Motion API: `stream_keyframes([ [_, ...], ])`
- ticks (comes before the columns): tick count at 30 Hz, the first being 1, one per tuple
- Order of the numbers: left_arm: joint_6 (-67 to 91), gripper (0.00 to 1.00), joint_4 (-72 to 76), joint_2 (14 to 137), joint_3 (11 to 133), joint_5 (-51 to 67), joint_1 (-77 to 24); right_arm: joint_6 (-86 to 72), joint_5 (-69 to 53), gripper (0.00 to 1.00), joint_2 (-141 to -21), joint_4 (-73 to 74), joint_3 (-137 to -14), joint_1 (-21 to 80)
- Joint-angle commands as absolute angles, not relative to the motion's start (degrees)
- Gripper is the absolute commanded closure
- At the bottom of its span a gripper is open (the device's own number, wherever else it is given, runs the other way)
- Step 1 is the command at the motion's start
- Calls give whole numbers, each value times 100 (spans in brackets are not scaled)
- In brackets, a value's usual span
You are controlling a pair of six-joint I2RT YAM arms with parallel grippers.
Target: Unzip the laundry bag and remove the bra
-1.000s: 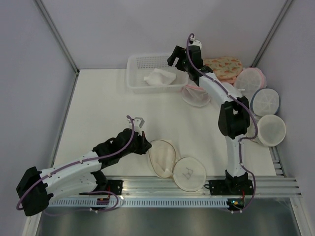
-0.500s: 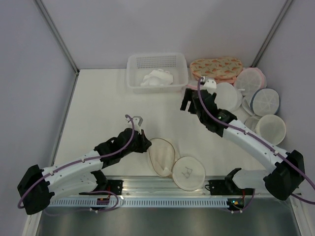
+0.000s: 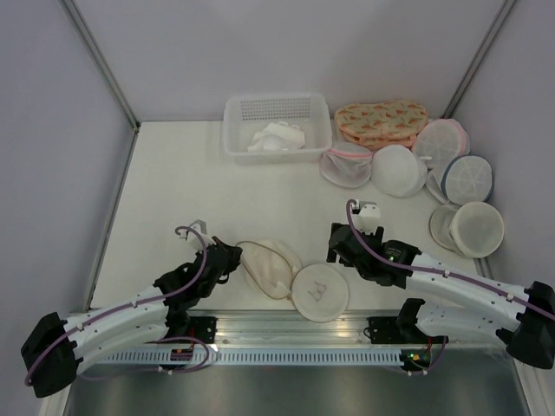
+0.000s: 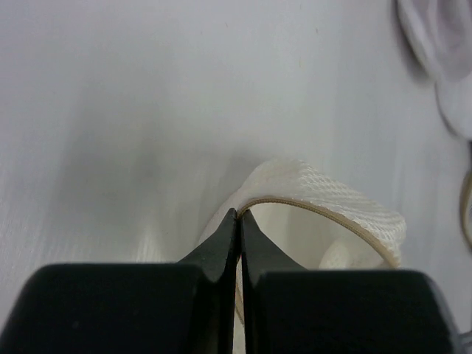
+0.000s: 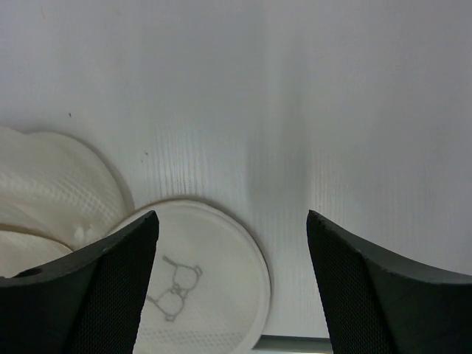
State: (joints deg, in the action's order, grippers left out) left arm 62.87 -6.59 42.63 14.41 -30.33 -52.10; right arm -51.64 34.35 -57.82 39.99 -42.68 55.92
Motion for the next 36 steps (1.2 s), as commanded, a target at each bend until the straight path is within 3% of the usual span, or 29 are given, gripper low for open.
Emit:
stream_keyframes([
  [1,7591,98,-404,3842,1222,-4244,-5194,-5756,3410,14,-5801,4237,-4087,5870],
  [5,8024,98,-378,3744,1134,-4535,-5194,-6143,3138,15,-5827,4000,-3719,6099],
  [13,8305,98,-554,3850,1064,-4026,-5194,-6952,2830,22,-6284,3428,-3243,6758],
  [16,8227,98,-562,3771,1046,-3903,-5194,-7049,2821,29,-6521,3358,-3278,6925],
  [19,8148,98,-615,3674,1055,-3858,-5194,-7136,2900,44,-6679,3462,-3340,7005],
  [29,8016,98,-809,3568,1028,-3639,-5194,-7629,3208,46,-6592,4052,-3077,7022],
  [36,7981,98,-809,3647,1002,-3428,-5194,-7778,3173,63,-6802,3490,-2681,7022],
])
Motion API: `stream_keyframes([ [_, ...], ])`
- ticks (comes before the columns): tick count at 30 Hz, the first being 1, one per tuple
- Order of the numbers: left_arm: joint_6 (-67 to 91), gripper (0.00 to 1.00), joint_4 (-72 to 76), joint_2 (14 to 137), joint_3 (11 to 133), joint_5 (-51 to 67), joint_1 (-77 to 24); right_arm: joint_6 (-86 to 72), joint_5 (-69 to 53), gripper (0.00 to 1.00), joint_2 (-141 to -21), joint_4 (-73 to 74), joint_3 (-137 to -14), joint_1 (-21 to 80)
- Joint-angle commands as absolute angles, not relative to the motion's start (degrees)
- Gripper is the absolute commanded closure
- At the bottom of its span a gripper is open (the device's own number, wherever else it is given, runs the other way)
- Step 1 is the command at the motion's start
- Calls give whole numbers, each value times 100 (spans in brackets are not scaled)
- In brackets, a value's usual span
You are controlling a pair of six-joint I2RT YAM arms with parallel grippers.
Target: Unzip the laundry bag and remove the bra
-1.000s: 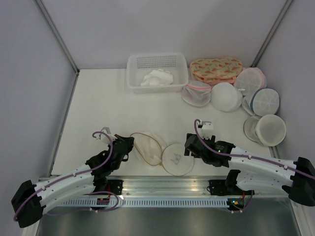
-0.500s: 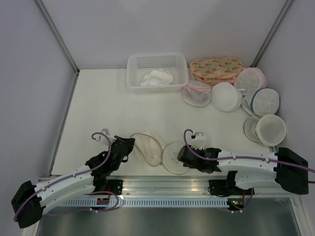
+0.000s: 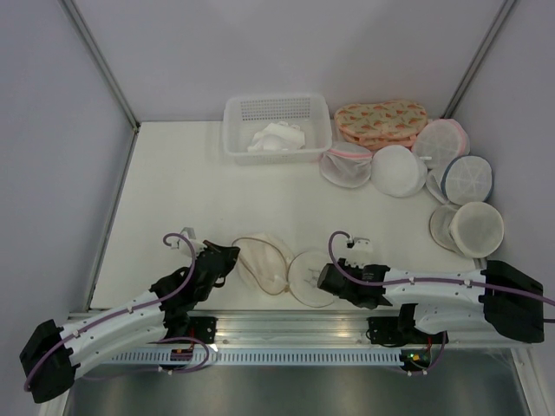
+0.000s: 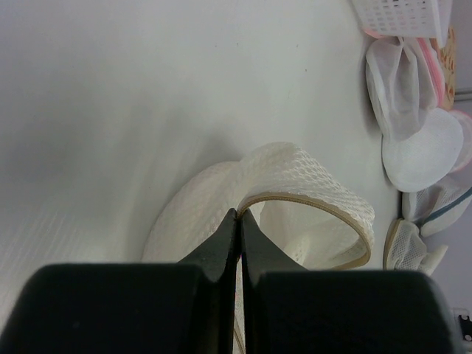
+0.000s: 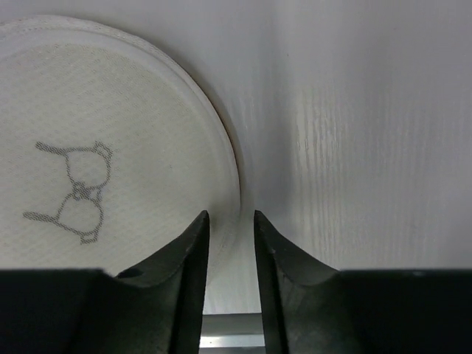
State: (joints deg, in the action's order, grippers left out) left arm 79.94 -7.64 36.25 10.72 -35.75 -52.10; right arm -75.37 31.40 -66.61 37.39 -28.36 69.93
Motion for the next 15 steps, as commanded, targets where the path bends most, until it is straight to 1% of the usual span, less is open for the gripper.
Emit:
stream_keyframes([
  [1,7963,98,-809,3674,1011,-3384,-5186,-7778,3173,66,-6907,3446,-2681,7031],
  [3,7893,98,-809,3683,1028,-3340,-5194,-7787,3199,69,-6996,3401,-2698,7031],
  [4,7875,98,-809,3674,1028,-3296,-5194,-7787,3234,74,-7048,3401,-2707,7023],
  [6,7805,98,-774,3683,1028,-3252,-5186,-7796,3304,85,-7058,3480,-2751,7031],
  [7,7761,98,-739,3683,1028,-3174,-5194,-7813,3366,96,-7014,3559,-2794,7023],
  [8,7569,98,-677,3691,1020,-3121,-5194,-7848,3532,100,-6970,3821,-2847,7022],
  [12,7024,98,-309,3691,1090,-2796,-5194,-7919,4147,99,-6540,4691,-3347,7031],
  [14,6708,95,-220,3700,1177,-2611,-5194,-7936,4620,100,-6215,5296,-3706,7023],
  [15,6602,91,-202,3700,1213,-2567,-5186,-7937,4771,99,-6040,5517,-3848,7022],
])
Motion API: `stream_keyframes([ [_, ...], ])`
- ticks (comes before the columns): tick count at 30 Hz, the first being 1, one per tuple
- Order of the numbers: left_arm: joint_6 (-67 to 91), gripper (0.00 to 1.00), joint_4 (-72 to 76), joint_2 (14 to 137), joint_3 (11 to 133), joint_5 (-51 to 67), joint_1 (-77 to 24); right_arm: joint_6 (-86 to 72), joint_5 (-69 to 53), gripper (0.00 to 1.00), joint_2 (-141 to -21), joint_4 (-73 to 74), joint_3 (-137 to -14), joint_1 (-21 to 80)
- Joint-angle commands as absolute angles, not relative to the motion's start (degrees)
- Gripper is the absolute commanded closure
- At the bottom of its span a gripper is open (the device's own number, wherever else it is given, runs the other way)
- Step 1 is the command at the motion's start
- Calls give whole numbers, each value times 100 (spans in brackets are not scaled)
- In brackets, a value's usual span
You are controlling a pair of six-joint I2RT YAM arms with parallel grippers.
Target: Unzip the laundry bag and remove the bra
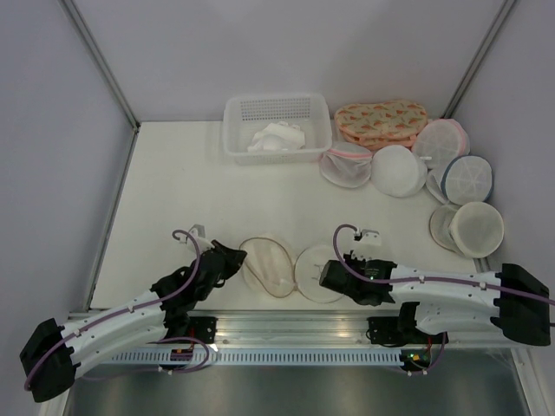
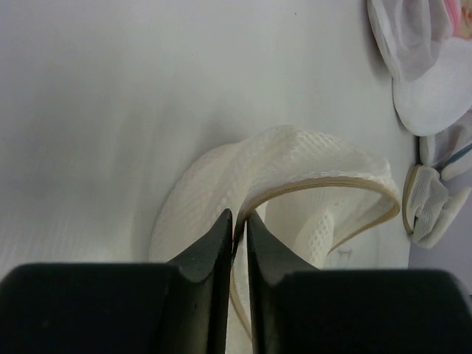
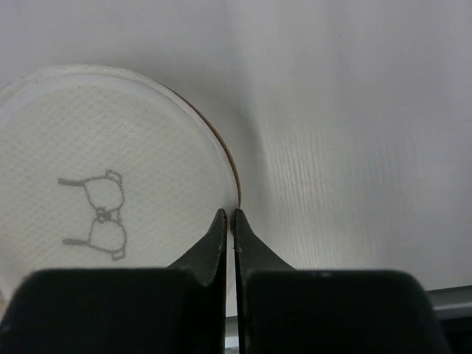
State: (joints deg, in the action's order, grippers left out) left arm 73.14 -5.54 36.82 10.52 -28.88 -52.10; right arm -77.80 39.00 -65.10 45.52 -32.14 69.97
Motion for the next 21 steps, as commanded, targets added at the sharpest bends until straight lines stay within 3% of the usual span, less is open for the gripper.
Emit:
stream_keyframes([
  [1,6514,80,-150,3691,1248,-2453,-5194,-7997,4946,99,-5968,5746,-3998,7014],
  [5,6031,51,-70,3621,1415,-2180,-5194,-8121,5606,100,-5739,6861,-4744,7022],
  [6,5847,25,-62,3551,1493,-2058,-5194,-8156,6008,100,-5731,7238,-5007,7014],
  [7,5845,25,-105,3525,1520,-2022,-5186,-8156,6012,100,-5730,7347,-5010,7005],
  [10,5687,4,-307,3358,1669,-1969,-5186,-8217,6380,100,-5915,7855,-5334,6953],
  [15,5590,0,-1080,2928,1863,-2170,-5186,-7439,6802,99,-6528,7770,-5932,6865],
  [21,5730,0,-1958,2128,1898,-2478,-5186,-5241,6873,100,-7680,5979,-6731,6864],
])
